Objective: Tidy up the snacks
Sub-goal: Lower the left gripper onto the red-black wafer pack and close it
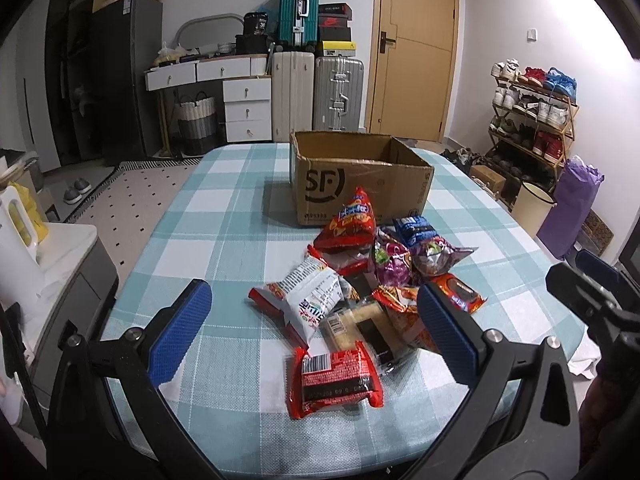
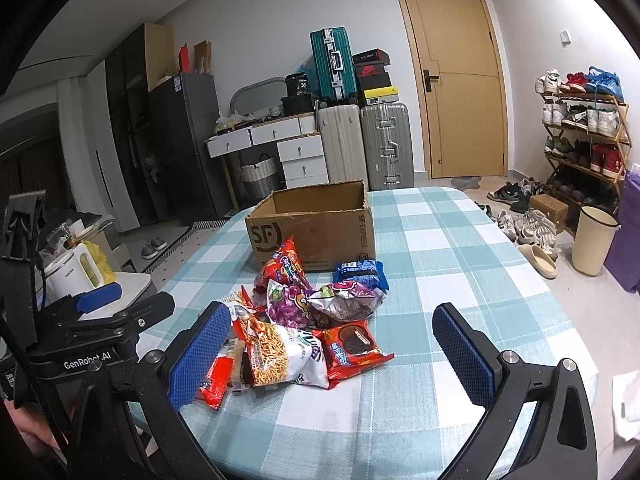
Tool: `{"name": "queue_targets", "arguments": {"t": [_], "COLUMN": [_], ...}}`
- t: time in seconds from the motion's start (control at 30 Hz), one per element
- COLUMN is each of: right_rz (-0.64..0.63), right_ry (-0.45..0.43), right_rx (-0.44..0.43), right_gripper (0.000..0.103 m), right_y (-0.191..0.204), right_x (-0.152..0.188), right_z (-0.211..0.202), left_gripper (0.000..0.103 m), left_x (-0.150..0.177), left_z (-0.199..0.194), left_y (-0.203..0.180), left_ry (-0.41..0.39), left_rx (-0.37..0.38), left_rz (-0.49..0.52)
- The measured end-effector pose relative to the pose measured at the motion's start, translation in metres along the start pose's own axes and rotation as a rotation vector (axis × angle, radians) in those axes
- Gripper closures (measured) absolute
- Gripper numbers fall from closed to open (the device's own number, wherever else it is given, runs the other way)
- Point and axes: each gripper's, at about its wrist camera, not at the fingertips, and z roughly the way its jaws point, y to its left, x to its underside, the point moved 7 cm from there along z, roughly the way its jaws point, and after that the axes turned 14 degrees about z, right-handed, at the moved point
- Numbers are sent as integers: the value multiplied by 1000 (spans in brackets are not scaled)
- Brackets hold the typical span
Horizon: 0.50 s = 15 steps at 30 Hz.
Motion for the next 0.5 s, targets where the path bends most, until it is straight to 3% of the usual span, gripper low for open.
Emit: {"name": "queue_targets", "arguments": {"t": [0.5], "right_rz": [25], "right_ry": [34], "right_rx": [13], "right_gripper": [0], "right_y": [-15], "right_x": [10], "right_z": [21], "left_gripper": [1], "left_x": [46], "left_z": [43], "left_y": [-9], "left_ry": [121], "left_rx": [128], "left_rz": [-26]}}
